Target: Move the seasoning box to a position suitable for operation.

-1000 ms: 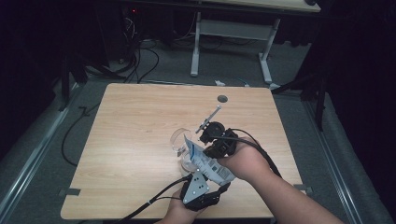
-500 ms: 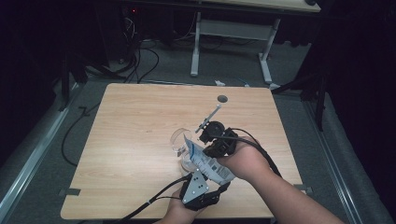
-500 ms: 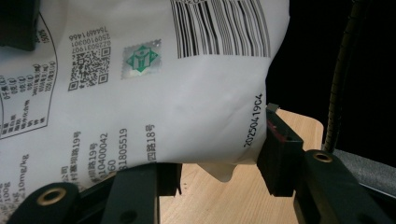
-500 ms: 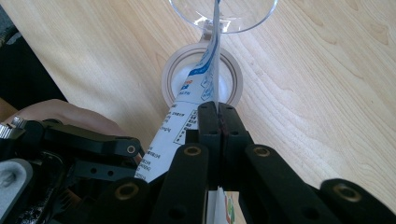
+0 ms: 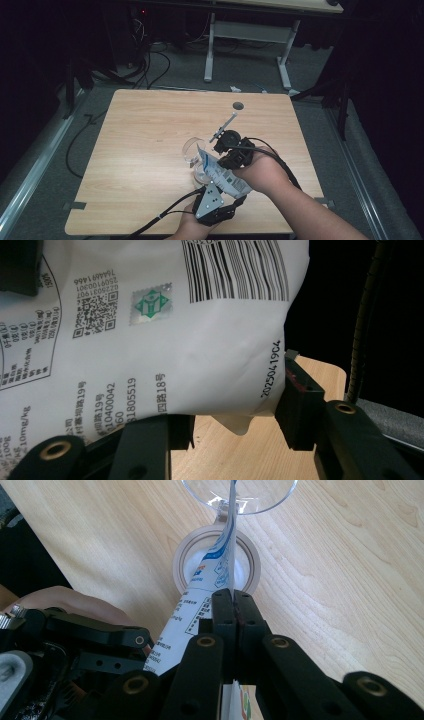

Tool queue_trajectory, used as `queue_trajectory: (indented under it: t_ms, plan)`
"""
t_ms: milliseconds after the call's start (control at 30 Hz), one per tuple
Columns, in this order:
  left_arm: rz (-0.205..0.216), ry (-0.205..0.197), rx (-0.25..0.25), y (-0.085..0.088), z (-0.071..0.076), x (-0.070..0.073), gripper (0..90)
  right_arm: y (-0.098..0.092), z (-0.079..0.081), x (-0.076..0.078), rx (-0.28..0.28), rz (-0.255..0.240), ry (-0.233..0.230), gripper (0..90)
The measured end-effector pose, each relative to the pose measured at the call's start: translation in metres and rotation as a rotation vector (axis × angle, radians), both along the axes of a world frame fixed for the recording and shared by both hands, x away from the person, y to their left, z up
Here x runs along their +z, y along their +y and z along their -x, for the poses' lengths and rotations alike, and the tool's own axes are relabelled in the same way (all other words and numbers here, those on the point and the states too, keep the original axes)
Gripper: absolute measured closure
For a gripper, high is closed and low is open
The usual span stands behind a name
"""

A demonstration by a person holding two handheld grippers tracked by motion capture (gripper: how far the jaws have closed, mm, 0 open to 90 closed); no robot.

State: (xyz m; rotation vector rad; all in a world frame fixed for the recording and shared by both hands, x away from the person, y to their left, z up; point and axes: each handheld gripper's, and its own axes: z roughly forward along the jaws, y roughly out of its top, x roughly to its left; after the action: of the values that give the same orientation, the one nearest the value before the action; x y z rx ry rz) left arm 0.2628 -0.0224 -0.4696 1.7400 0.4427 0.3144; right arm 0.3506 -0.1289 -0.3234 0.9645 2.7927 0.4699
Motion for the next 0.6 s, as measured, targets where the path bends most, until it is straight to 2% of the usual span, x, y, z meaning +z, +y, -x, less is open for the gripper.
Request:
queue_trajectory:
  t_ms: [600]
  plan:
    - [0.005, -0.004, 0.003, 0.001, -0.0007, 0.0009, 56.5, 0.0024, -0.0015, -0.0009, 0.0, 0.005, 0.002, 90.0]
